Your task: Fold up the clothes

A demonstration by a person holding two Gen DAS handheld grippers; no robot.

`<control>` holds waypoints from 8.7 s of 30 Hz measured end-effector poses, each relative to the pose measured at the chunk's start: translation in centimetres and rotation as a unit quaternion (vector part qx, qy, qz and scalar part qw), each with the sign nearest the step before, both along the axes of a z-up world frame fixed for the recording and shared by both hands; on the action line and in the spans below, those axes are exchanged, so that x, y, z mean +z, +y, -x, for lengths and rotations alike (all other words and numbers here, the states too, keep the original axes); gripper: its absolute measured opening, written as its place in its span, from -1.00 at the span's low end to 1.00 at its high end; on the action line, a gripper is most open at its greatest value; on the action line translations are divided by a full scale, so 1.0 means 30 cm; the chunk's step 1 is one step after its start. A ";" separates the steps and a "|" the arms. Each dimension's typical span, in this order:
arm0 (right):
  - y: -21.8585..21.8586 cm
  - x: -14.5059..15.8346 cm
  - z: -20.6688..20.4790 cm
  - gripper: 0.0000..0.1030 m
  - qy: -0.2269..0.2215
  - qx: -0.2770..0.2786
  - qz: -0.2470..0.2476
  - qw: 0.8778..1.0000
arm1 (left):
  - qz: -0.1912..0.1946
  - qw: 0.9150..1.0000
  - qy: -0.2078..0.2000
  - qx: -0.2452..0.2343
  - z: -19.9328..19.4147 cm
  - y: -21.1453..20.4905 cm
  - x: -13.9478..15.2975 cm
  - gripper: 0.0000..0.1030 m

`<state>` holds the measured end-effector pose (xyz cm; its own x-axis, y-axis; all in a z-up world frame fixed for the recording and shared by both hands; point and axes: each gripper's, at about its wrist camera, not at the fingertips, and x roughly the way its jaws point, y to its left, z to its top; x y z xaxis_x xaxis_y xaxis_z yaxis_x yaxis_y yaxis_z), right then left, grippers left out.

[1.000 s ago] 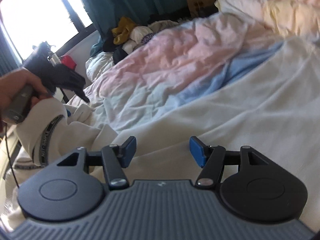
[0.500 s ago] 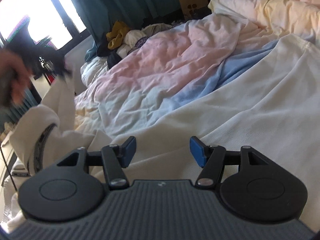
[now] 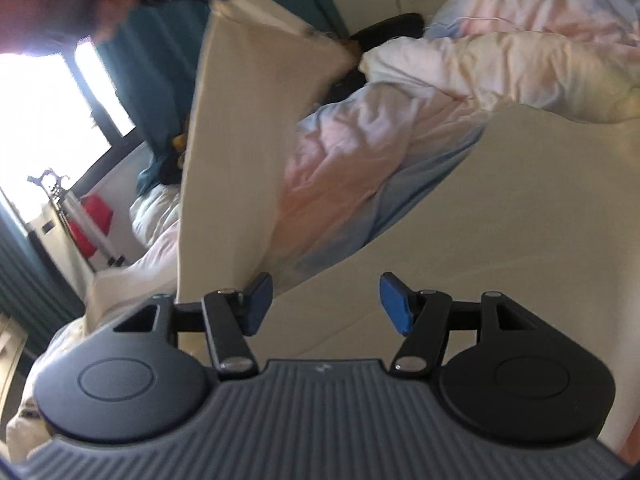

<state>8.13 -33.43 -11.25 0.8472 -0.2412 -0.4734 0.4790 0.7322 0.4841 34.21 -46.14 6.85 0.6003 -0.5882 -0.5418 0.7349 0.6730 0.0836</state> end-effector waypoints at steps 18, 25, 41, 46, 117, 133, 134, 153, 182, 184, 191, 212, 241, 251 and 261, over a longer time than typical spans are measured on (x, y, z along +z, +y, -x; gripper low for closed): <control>-0.084 -0.081 -0.014 0.22 0.023 -0.034 -0.059 0.997 | 0.086 0.986 0.124 0.064 0.186 0.659 -0.372 0.25; -0.048 -0.030 0.001 0.22 0.017 -0.020 -0.017 1.000 | 0.093 0.966 0.118 0.209 0.512 1.153 -0.387 0.30; -0.334 0.110 -0.037 0.22 0.048 -0.025 -0.143 0.988 | 0.154 0.921 0.141 0.329 0.798 1.665 -0.527 0.46; -0.621 0.011 -0.172 0.22 0.066 -0.041 -0.187 0.979 | 0.177 0.907 0.180 0.338 0.730 1.686 -0.560 0.47; -0.965 -0.034 0.379 0.01 0.163 -0.042 -0.154 0.974 | 0.287 0.770 0.158 0.547 1.198 2.196 -0.334 0.69; -1.055 -0.059 0.382 -0.89 0.082 -0.098 -0.162 0.979 | 0.353 0.639 0.343 0.591 1.095 2.432 -0.524 0.77; -1.061 -0.045 0.387 -0.89 0.073 -0.096 -0.162 0.979 | 0.353 0.633 0.361 0.587 1.069 2.441 -0.562 0.73; -1.085 0.288 0.482 -0.90 -0.037 -0.096 -0.163 0.981 | 0.425 0.701 0.238 0.521 1.182 2.461 -0.324 -0.91; -1.140 0.404 -0.135 -0.90 0.034 -0.047 -0.089 0.994 | 0.355 0.715 0.246 0.550 0.313 2.383 -0.158 -0.90; -1.139 0.382 -0.246 -0.90 0.047 -0.045 -0.078 0.995 | 0.343 0.713 0.251 0.557 0.197 2.369 -0.184 -0.90; -1.128 0.219 -0.612 -0.90 0.090 -0.047 -0.043 0.994 | 0.297 0.710 0.274 0.576 -0.157 2.351 -0.374 -0.89; -1.034 0.248 -0.370 0.22 0.014 -0.028 -0.069 0.997 | 0.414 0.713 0.263 0.500 0.143 2.442 -0.428 0.55; -0.976 -0.193 -0.257 -0.74 -0.001 -0.107 -0.168 0.980 | 0.508 0.621 0.324 0.501 0.169 2.474 -0.797 -0.51; -0.877 0.075 -0.221 -0.83 -0.055 -0.062 -0.139 0.987 | 0.487 0.655 0.248 0.522 0.335 2.541 -0.472 -0.65; -0.596 0.045 -0.105 -0.83 -0.035 0.011 -0.224 0.974 | 0.456 0.634 0.204 0.590 0.785 2.944 -0.331 -0.64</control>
